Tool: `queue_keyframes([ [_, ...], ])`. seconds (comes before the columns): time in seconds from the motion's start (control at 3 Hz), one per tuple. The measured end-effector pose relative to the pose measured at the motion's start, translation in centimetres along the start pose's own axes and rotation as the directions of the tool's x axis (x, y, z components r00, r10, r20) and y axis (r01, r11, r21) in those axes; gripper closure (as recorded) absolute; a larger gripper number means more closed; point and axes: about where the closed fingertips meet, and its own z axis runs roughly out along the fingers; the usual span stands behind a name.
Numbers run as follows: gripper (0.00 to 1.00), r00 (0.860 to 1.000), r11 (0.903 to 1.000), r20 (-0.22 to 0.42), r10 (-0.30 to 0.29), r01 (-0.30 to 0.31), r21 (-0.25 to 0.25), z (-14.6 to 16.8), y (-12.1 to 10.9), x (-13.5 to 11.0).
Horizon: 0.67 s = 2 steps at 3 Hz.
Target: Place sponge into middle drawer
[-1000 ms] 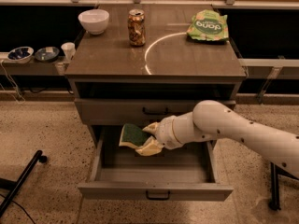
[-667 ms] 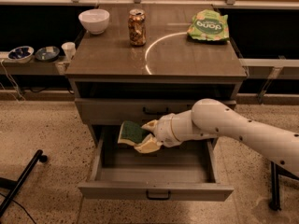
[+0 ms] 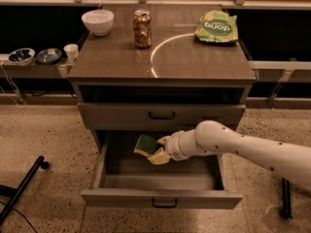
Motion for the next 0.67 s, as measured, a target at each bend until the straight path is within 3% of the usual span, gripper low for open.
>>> queue_keyframes([
  [0.33,1.00,0.998,0.9975,-0.026,0.062,-0.061,0.034,4.2,-2.6,5.1],
  [0.67,0.81,0.996,0.9969,-0.053,0.066,-0.064,0.045,7.5,-3.9,8.2],
])
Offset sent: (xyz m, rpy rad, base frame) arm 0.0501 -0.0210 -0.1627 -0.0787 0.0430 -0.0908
